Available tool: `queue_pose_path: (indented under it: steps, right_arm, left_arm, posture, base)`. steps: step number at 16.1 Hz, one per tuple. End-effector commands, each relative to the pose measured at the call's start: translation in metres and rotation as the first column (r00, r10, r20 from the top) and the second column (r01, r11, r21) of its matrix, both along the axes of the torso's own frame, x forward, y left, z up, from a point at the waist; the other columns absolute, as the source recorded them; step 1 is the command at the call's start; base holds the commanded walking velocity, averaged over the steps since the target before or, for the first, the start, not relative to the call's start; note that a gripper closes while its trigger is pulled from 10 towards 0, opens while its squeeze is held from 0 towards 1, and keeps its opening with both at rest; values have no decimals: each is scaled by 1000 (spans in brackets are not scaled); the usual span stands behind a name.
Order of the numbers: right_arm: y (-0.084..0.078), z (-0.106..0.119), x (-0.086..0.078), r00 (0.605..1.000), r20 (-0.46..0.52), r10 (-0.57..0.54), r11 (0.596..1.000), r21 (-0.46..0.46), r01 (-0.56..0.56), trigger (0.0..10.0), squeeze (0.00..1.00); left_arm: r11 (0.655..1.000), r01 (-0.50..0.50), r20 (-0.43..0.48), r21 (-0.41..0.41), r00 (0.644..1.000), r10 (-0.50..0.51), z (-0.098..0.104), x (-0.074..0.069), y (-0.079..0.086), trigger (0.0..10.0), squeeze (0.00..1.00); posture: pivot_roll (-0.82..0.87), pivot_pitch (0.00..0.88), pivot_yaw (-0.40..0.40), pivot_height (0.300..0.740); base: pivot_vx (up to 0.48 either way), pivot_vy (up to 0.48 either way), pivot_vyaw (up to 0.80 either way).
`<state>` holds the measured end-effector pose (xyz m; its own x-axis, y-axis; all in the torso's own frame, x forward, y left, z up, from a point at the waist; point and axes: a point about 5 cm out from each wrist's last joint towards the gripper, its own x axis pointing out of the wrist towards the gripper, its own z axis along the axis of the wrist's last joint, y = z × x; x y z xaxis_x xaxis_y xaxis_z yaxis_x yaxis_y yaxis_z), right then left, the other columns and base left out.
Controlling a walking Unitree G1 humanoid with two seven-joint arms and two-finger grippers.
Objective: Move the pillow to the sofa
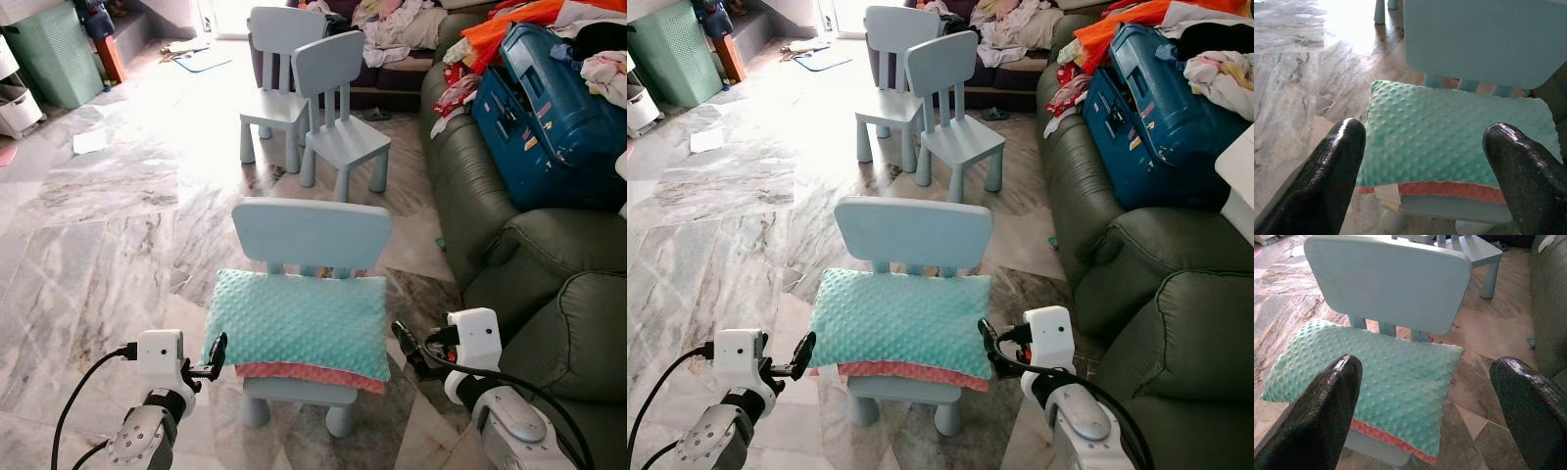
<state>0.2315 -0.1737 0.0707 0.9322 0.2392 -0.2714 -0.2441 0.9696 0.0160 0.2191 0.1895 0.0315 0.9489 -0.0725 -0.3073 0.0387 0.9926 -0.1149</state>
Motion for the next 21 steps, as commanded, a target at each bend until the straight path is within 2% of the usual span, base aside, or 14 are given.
queue_pose_path:
  steps: [1,11,21]
  right_arm:
    - [-2,4,0,1000,11,-1,1000,-7,1,10000,0]
    - [-1,4,0,1000,7,7,1000,-6,-7,10000,0]
    - [-3,2,7,1000,-1,12,1000,-16,-12,10000,0]
  left_arm:
    - [1000,5,-8,6,1000,-5,-1,-1,-1,10000,0]
    - [1000,15,-6,25,1000,-15,-1,0,2,10000,0]
    - [998,-33,13,52,999,32,2,4,13,10000,0]
  posture:
    - [-87,107,-18,713]
    - [-87,110,-19,592]
    - [-83,123,-24,475]
  base:
    - [0,0,0]
    - [0,0,0]
    - [0,0,0]
